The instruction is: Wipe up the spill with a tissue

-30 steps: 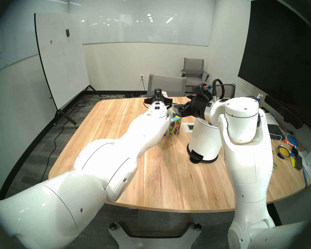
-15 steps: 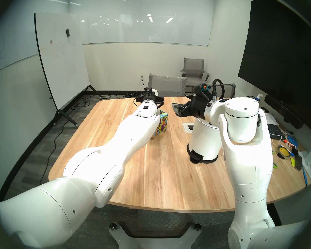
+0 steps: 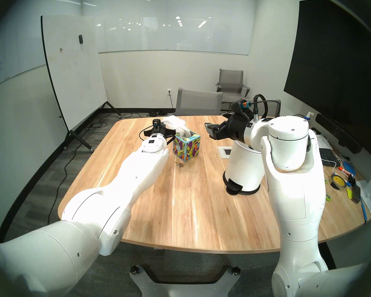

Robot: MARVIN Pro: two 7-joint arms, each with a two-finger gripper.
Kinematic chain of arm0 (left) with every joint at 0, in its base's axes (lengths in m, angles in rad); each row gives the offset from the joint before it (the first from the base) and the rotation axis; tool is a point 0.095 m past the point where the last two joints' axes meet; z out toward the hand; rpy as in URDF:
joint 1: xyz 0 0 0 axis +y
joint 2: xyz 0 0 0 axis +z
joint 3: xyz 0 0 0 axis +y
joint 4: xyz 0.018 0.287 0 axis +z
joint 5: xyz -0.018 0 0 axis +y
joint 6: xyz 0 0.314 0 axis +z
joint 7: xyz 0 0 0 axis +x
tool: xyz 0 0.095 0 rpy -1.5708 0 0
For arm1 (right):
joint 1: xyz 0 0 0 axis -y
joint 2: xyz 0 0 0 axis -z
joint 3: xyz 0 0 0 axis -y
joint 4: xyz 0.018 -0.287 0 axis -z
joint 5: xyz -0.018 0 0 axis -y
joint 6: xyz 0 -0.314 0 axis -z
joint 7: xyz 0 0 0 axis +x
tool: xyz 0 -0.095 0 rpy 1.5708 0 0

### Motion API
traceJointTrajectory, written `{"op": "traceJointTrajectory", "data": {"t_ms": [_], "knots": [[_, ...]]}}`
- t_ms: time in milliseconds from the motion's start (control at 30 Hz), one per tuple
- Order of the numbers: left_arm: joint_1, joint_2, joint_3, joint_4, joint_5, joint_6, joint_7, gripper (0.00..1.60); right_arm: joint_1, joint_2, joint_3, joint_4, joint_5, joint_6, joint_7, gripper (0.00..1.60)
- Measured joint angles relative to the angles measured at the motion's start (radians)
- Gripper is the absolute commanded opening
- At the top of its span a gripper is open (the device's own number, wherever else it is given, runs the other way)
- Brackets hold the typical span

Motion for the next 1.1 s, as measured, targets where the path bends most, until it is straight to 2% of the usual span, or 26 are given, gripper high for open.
{"op": "traceJointTrajectory", "data": {"t_ms": [267,567,1100], "knots": [[-0.009,0.038,-0.022,0.021,-0.008,-0.040,-0.032,0.00,0.000,0.000,0.000,0.000,0.000,0.000,0.000,1.60],[-0.011,0.074,-0.036,-0.013,-0.002,-0.103,-0.049,0.00,0.000,0.000,0.000,0.000,0.000,0.000,0.000,1.60],[0.000,0.099,-0.061,-0.074,0.017,-0.136,-0.054,0.00,0.000,0.000,0.000,0.000,0.000,0.000,0.000,1.60]]}}
